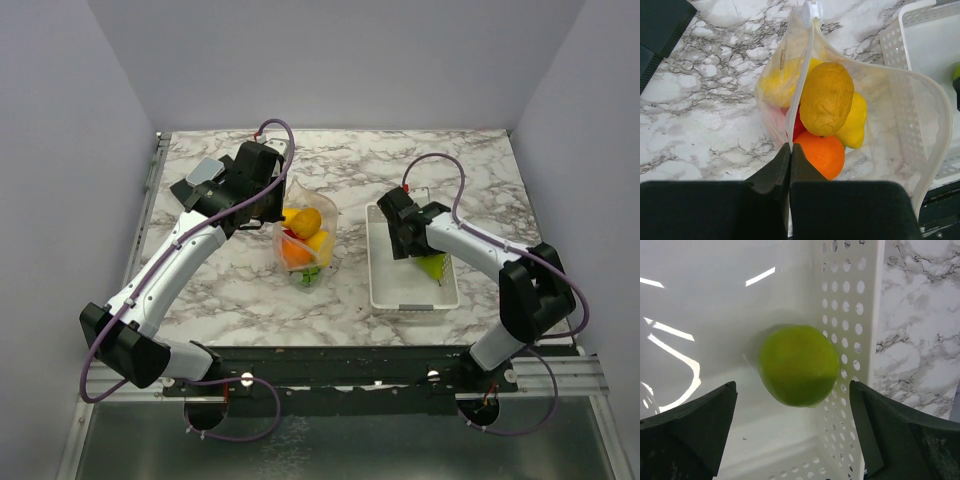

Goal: Place the food in the zip-top bag and seal the zipper
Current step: Pick up the fake fruit from the bin.

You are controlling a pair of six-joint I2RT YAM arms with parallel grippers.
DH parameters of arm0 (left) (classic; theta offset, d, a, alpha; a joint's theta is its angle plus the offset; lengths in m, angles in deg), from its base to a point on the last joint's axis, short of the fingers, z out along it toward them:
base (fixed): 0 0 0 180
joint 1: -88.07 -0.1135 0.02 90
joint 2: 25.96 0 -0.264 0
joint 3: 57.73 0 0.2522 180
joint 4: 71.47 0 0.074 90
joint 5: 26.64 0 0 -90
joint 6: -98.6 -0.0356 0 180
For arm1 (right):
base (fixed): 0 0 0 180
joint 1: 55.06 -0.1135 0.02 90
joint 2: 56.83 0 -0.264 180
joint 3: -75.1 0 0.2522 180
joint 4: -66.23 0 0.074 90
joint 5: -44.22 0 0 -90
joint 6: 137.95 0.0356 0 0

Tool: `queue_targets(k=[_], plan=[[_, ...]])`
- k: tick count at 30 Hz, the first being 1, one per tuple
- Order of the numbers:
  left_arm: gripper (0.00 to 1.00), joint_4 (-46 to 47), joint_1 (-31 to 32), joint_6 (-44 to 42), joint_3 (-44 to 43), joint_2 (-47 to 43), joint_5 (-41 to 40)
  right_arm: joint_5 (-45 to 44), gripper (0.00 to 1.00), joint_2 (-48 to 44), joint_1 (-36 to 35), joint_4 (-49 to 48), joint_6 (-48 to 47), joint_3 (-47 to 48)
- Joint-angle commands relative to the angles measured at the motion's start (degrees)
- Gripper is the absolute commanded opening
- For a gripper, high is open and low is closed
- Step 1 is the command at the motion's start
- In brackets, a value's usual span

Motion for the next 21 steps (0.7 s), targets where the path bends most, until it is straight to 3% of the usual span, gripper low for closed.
queue_targets(k=[1,21], plan=[[0.0,1.1,0.0,-0.4,0.0,-1.1,0.2,-4.9,1.0,2.1,0.6,-1.0,0.5,1.3],[0.0,0.5,0.0,-0.3,-0.8,-1.0,0.2,-7.1,0.98,7.4,1.3,-3.4,0.2,1.3]])
